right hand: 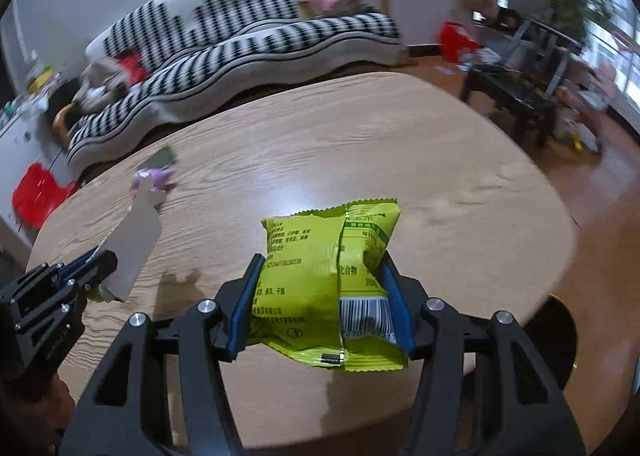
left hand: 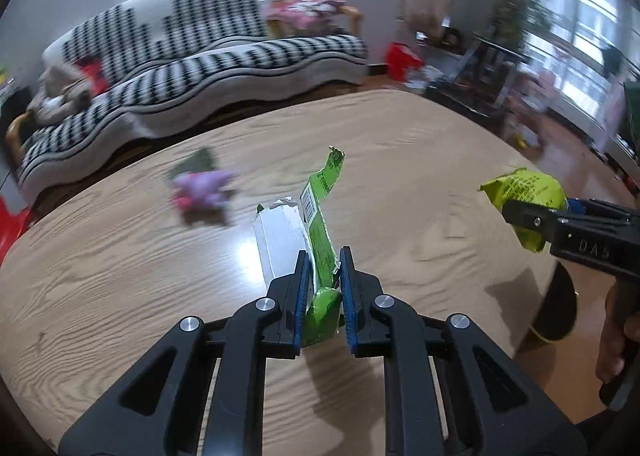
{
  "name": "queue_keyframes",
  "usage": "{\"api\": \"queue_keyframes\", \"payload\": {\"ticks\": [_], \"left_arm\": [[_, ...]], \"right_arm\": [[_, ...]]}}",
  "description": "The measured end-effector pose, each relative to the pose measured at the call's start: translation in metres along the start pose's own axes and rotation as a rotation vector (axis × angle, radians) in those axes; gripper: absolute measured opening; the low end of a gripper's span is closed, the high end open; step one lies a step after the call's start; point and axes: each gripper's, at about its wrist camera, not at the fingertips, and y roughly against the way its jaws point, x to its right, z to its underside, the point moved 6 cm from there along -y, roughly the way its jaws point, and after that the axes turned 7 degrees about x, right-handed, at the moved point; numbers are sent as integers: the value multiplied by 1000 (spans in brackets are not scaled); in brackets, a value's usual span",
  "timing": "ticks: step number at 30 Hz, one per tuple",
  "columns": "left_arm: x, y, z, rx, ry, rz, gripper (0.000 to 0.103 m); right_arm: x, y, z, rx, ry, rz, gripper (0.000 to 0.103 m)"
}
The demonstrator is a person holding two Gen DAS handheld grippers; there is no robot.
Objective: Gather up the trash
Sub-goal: 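Carry both held items to the black bin and open both tools over it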
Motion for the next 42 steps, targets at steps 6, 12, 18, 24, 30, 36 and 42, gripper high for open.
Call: {"api": "queue_keyframes", "payload": {"ticks": [6, 12, 18, 24, 30, 36, 42], "left_arm": [[85, -8, -5, -4, -60, 126, 15], [170, -10, -5, -6, -93, 281, 15], [242, -14, 9, -30, -136, 402, 15], [293, -26, 21, -85, -159, 485, 15], [324, -36, 32, -123, -174, 529, 15], [340, -43, 38, -144, -168, 550, 15], [349, -43, 41, -148, -180, 564, 15]], "right_arm": [[84, 33, 9, 26, -101, 80, 55], [157, 62, 26, 34, -205, 150, 55], [220, 87, 48, 32, -330, 190, 55], [255, 105, 65, 27, -377, 234, 56], [281, 111, 83, 5, -430, 260, 56], [292, 116, 91, 3, -455, 270, 56], [295, 117, 92, 5, -458, 274, 56]]}}
